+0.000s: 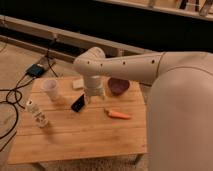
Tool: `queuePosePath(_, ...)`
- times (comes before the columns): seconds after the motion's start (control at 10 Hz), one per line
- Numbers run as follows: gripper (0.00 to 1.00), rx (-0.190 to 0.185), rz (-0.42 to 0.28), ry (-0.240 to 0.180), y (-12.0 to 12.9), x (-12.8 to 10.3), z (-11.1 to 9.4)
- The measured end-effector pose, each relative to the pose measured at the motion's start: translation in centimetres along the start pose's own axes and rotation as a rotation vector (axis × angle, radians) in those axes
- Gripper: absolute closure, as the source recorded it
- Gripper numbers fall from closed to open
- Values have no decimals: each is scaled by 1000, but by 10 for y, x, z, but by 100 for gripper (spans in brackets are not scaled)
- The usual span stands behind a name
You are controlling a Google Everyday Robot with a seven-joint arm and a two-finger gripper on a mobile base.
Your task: Pick up the ceramic bowl
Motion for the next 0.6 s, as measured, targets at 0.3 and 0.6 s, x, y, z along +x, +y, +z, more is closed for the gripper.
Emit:
queuePosePath(0.3, 35, -7, -29, -18, -35, -33, 2)
queuePosePath(0.6, 35, -7, -64, -20, -56, -57, 3)
